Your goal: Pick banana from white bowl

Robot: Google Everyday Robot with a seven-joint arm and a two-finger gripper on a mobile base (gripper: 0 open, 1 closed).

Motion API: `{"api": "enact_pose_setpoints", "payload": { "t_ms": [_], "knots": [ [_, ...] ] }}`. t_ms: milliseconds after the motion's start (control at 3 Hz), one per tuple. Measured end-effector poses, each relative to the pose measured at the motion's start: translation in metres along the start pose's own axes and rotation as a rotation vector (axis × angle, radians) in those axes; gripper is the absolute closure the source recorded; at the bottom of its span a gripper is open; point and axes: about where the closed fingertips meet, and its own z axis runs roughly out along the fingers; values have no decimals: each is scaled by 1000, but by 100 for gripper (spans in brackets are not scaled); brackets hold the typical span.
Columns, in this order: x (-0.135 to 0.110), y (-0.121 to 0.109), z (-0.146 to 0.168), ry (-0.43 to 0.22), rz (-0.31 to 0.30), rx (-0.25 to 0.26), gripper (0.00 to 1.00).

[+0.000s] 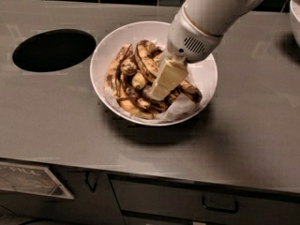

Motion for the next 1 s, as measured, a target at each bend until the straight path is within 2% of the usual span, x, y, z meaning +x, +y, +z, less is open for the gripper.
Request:
{"api": "enact_pose_setpoints", "payload": {
  "t_ms": [333, 667, 1000],
  "knots": [
    [0, 0, 0, 0, 0, 0, 41],
    [0, 0, 0, 0, 0, 0, 52],
    [0, 0, 0, 0, -1, 1, 58]
  ]
}}
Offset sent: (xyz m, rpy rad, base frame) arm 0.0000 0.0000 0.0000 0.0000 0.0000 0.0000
